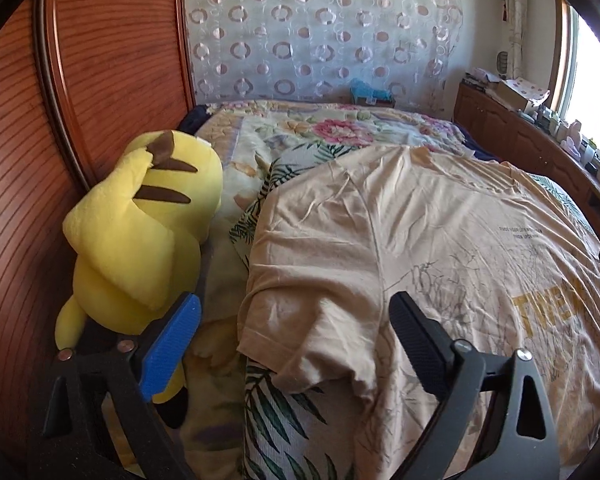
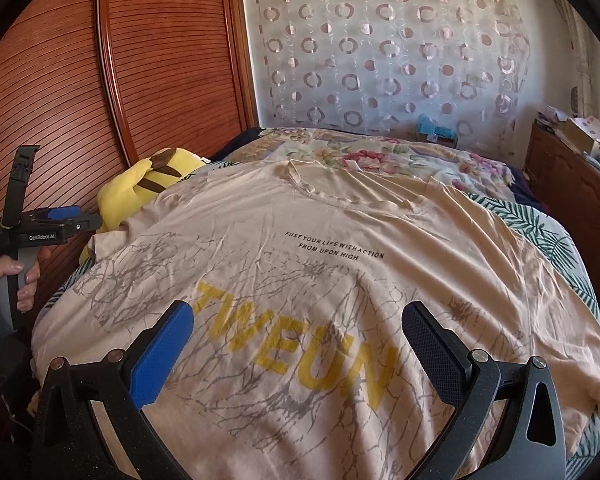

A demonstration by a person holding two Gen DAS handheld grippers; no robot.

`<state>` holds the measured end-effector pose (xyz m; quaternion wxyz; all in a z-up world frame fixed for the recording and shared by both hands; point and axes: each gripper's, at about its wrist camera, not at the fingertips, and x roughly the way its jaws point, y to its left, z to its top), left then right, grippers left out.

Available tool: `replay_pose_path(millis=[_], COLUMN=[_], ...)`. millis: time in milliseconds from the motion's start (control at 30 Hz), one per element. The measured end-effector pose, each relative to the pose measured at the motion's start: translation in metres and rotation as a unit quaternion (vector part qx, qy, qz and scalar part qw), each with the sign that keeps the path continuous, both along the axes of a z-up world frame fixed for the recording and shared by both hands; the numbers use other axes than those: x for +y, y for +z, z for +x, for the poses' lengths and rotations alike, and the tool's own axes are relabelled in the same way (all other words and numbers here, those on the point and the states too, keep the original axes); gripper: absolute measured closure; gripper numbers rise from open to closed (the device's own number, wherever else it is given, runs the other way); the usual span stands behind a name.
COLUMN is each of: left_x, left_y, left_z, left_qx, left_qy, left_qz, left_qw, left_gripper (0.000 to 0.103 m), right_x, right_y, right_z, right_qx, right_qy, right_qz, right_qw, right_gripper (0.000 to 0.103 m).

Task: Fold small clothes
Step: 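Grasp the peach T-shirt's side edge with the left gripper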

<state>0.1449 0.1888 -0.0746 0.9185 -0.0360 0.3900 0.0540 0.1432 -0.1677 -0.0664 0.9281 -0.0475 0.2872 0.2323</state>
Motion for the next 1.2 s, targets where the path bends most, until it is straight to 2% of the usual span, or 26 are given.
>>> replay_pose_path(millis=[67,133,200,400,467,533,600,667,700,833,933,1100,1167,1200], left_x=[0.007,0.012,0.017,0.025,0.027,0.026,0.025,0.019,0.016,0.008,0.006,-0.002,-0.001,0.001], left_y=[-0.005,-0.009,-0.014,-0.025,-0.029,-0.029,-0.028,-0.026,-0.025,-0.016,0.003,0.018,0.015,0.012], left_z=[0.009,0.019,0.028,0.047,0.052,0.054,0.054,0.053,0.053,0.049,0.043,0.05,0.056,0.059], left_qx=[0.012,0.027,0.041,0.072,0.08,0.083,0.084,0.082,0.082,0.077,0.055,0.051,0.066,0.073], left_qy=[0.0,-0.001,0.001,-0.002,-0.005,-0.012,-0.017,-0.013,-0.011,-0.007,-0.008,-0.022,-0.018,-0.014], left_qz=[-0.012,-0.025,-0.036,-0.049,-0.052,-0.055,-0.054,-0.019,0.001,0.05,0.055,0.063,0.068,0.066], left_qw=[0.9998,0.9993,0.9985,0.9962,0.9954,0.9949,0.9949,0.9963,0.9965,0.9958,0.997,0.9965,0.9953,0.995], left_gripper=[0.018,0.034,0.042,0.045,0.049,0.062,0.07,0.084,0.096,0.099,0.101,0.101,0.099,0.09], right_x=[0.002,0.006,0.008,0.017,0.018,0.019,0.019,0.021,0.022,0.03,0.033,0.035,0.036,0.037], right_y=[-0.002,-0.002,-0.003,-0.006,-0.004,-0.003,-0.002,-0.004,-0.006,-0.014,-0.019,-0.02,-0.02,-0.021], right_z=[0.009,0.018,0.027,0.054,0.063,0.071,0.078,0.085,0.087,0.095,0.099,0.098,0.097,0.097], right_qx=[0.005,0.011,0.016,0.043,0.052,0.057,0.061,0.064,0.065,0.066,0.071,0.066,0.064,0.063], right_qy=[0.007,0.013,0.02,0.035,0.041,0.045,0.049,0.051,0.052,0.049,0.048,0.047,0.046,0.046], right_qz=[-0.009,-0.018,-0.029,-0.038,-0.036,-0.037,-0.036,-0.036,-0.036,-0.048,-0.056,-0.054,-0.054,-0.054], right_qw=[1.0,1.0,0.999,0.998,0.997,0.997,0.996,0.996,0.996,0.995,0.995,0.995,0.995,0.996], right_gripper=[0.0,0.0,0.0,0.0,0.0,0.0,0.0,0.0,0.0,0.0,0.0,0.0,0.0,0.0])
